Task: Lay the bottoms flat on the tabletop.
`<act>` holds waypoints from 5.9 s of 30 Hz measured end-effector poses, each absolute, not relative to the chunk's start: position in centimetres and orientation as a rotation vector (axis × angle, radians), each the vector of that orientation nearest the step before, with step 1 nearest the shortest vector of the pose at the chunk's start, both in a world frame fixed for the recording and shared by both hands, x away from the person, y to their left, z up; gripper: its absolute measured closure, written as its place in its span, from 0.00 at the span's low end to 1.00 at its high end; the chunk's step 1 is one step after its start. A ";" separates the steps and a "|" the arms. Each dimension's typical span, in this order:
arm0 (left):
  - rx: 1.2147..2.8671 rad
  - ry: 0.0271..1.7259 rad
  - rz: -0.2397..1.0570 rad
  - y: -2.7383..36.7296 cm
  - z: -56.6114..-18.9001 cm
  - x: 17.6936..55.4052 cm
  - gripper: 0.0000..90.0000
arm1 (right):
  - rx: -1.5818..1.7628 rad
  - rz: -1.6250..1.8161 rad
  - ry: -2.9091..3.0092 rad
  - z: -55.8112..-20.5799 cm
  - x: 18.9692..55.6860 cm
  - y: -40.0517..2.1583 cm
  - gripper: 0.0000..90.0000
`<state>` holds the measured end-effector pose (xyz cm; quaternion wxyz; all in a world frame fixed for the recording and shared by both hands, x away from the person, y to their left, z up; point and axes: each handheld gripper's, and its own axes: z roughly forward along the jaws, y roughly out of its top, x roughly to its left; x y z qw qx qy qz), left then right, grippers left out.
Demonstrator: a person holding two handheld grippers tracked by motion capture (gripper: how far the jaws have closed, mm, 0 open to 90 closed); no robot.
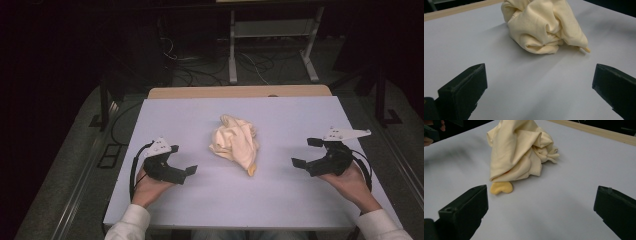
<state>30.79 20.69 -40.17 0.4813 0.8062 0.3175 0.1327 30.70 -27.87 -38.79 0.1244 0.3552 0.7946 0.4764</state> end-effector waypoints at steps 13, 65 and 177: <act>1.979 0.767 0.328 20.5 -38.8 32.0 0.00 | 1.014 1.368 2.353 -37.7 32.6 -26.8 0.00; 1.926 0.789 0.273 18.6 -39.2 38.2 0.00 | 1.058 1.360 2.363 -37.5 40.6 -23.6 0.00; 1.791 0.837 0.081 17.5 -40.4 39.4 0.86 | 1.113 1.431 2.350 -36.1 39.1 -20.9 0.97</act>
